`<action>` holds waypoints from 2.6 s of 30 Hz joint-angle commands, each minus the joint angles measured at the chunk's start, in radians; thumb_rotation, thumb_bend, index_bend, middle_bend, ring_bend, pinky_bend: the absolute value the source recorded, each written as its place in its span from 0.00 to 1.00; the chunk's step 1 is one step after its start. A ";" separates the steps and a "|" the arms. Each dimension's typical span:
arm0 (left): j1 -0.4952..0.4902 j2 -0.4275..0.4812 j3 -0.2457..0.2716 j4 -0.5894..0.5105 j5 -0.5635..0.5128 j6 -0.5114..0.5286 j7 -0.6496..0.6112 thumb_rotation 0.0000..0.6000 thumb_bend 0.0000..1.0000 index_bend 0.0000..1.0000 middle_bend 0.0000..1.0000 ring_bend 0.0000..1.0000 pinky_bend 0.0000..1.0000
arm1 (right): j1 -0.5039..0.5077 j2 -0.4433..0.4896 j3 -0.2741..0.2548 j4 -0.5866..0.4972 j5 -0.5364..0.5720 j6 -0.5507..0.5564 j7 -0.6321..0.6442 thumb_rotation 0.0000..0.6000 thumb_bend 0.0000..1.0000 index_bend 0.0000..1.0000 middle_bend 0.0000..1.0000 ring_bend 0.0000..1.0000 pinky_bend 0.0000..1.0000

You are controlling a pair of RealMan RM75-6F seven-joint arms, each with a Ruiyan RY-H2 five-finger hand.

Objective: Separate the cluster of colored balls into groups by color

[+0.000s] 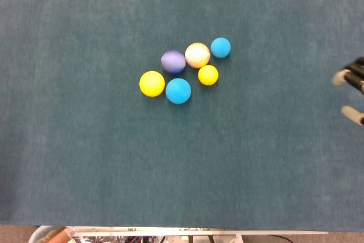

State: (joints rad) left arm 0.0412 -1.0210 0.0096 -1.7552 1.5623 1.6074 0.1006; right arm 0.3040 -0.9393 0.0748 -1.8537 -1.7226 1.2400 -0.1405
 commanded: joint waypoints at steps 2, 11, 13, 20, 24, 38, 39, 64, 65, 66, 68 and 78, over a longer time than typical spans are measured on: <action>0.010 0.004 0.004 0.007 0.004 0.013 -0.010 1.00 0.34 0.27 0.27 0.24 0.20 | 0.112 -0.002 0.057 -0.060 0.095 -0.152 -0.063 1.00 0.05 0.39 0.43 0.31 0.32; 0.040 0.006 0.014 0.026 0.004 0.044 -0.041 1.00 0.34 0.27 0.27 0.24 0.20 | 0.297 -0.110 0.139 -0.078 0.369 -0.362 -0.302 1.00 0.04 0.30 0.37 0.26 0.29; 0.045 0.007 0.019 0.031 0.006 0.044 -0.044 1.00 0.34 0.27 0.27 0.24 0.20 | 0.339 -0.153 0.149 -0.066 0.425 -0.380 -0.372 1.00 0.04 0.29 0.37 0.25 0.27; 0.059 0.011 0.026 0.041 0.008 0.053 -0.057 1.00 0.34 0.27 0.27 0.24 0.20 | 0.455 -0.281 0.163 -0.015 0.609 -0.388 -0.542 1.00 0.04 0.28 0.34 0.22 0.24; 0.066 0.012 0.029 0.043 0.012 0.058 -0.061 1.00 0.34 0.27 0.27 0.24 0.20 | 0.518 -0.346 0.163 0.046 0.712 -0.391 -0.599 1.00 0.04 0.28 0.34 0.22 0.24; 0.080 0.017 0.028 0.038 0.003 0.063 -0.061 1.00 0.34 0.27 0.27 0.24 0.20 | 0.682 -0.565 0.135 0.345 0.931 -0.416 -0.643 1.00 0.07 0.28 0.34 0.22 0.24; 0.081 0.017 0.027 0.039 0.001 0.062 -0.060 1.00 0.34 0.27 0.27 0.24 0.20 | 0.694 -0.583 0.132 0.368 0.943 -0.418 -0.647 1.00 0.07 0.28 0.34 0.22 0.24; 0.099 0.015 0.009 0.077 -0.051 0.055 -0.108 1.00 0.34 0.27 0.27 0.24 0.20 | 0.810 -0.844 0.075 0.729 1.073 -0.470 -0.676 1.00 0.10 0.28 0.34 0.22 0.24; 0.099 0.015 0.008 0.078 -0.051 0.055 -0.110 1.00 0.34 0.27 0.27 0.24 0.20 | 0.812 -0.848 0.076 0.735 1.074 -0.471 -0.674 1.00 0.11 0.28 0.34 0.22 0.24; 0.099 0.014 0.008 0.079 -0.052 0.054 -0.112 1.00 0.34 0.27 0.27 0.24 0.20 | 0.813 -0.853 0.077 0.742 1.075 -0.471 -0.671 1.00 0.12 0.28 0.35 0.22 0.24; 0.099 0.013 0.007 0.082 -0.052 0.052 -0.116 1.00 0.34 0.27 0.27 0.24 0.20 | 0.815 -0.862 0.077 0.756 1.076 -0.472 -0.669 1.00 0.15 0.28 0.37 0.22 0.24; 0.097 0.009 0.003 0.096 -0.059 0.043 -0.131 1.00 0.34 0.27 0.27 0.24 0.20 | 0.803 -0.906 0.076 0.823 1.034 -0.476 -0.624 1.00 0.25 0.33 0.41 0.22 0.24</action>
State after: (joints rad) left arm 0.1385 -1.0121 0.0128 -1.6596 1.5032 1.6505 -0.0301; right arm 1.1096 -1.8420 0.1503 -1.0347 -0.6853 0.7661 -0.7684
